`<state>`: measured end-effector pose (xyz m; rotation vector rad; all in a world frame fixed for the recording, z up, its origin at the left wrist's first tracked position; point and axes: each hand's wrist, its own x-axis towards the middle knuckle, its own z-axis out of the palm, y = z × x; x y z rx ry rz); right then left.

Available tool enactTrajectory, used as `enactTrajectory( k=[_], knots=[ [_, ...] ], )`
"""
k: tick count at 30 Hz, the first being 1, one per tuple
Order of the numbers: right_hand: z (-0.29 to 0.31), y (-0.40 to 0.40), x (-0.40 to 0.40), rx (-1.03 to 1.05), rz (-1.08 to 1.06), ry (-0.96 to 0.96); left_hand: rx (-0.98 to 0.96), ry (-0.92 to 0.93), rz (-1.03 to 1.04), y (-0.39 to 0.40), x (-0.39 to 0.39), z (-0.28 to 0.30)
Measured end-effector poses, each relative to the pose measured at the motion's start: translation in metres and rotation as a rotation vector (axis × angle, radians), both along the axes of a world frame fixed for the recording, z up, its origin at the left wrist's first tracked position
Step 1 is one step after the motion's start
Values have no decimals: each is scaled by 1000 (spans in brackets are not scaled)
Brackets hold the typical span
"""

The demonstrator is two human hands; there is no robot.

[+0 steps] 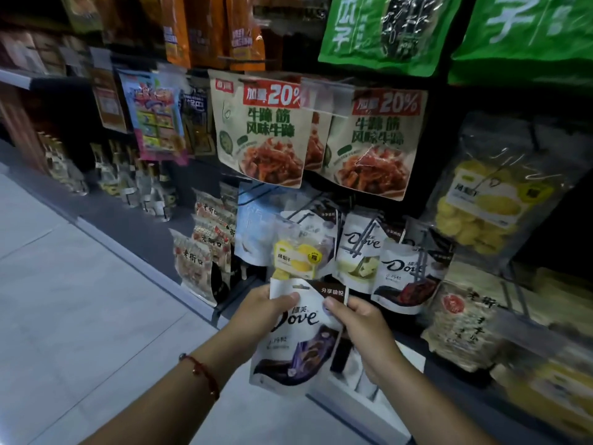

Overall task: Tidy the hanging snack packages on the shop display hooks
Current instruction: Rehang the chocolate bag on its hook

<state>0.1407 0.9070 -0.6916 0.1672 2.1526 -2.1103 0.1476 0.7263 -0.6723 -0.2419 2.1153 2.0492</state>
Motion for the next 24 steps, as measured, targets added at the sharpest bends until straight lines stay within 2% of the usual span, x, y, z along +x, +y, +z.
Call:
enactTrajectory(
  k=[4, 12, 19, 24],
  knots=[
    [-3, -11, -5, -40, 29, -11, 35, 3, 34, -2, -6, -8],
    [-6, 14, -11, -199, -66, -69, 70, 16, -71, 15, -14, -4],
    [-23, 49, -18, -203, -108, -79, -3, 4, -92, 47, -32, -13],
    [-33, 56, -31, -254, -139, -86, 59, -8, -84, 69, -54, -22]
  ],
)
